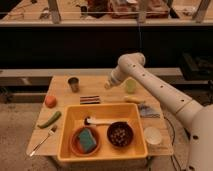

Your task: Place eraser in metal cup

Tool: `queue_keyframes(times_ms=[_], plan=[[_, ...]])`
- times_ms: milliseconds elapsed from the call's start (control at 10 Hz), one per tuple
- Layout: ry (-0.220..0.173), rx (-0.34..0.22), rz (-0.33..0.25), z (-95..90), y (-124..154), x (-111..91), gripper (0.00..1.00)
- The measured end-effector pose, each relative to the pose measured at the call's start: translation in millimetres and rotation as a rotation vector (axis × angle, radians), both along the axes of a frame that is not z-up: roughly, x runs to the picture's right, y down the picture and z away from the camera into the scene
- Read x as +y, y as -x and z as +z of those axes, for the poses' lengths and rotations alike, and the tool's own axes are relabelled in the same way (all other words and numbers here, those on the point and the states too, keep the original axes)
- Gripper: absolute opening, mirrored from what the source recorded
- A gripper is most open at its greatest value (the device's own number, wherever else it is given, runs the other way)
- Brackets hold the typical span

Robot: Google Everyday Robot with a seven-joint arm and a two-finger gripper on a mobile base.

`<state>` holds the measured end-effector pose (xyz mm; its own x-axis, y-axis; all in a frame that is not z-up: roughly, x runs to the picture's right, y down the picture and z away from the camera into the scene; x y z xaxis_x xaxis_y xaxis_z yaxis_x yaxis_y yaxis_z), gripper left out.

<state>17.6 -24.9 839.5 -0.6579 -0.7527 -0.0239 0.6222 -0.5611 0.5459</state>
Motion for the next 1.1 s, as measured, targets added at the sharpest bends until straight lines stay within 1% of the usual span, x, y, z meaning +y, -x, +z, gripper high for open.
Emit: queue_keyframes(times_ms=[100,200,300,400,500,600,800,900,1000,1100], plan=[[-0.054,-0.021,-0.035,-0.7,11.0,-2.8,0.12],[-0.132,-0.063,-0.118,0.5,29.2,-4.9,0.12],[-0.208,-0.127,-0.212,2.1,47.0,-5.8,0.19],[-0.253,-0.160,-0.278,4.7,52.5,-6.6,0.25],[-0.289,-0.193,-0.333,6.6,58.2,-6.4,0.27],[-0.322,-0.223,-0.384,7.8,64.8,-6.4,0.27],[-0.344,-0.244,-0.418,8.9,70.3,-6.3,0.27],[-0.339,-0.244,-0.415,8.4,68.8,-7.1,0.27],[-0.323,-0.251,-0.427,10.7,66.4,-7.1,0.27],[-0.298,-0.289,-0.480,15.1,71.8,-2.7,0.27]])
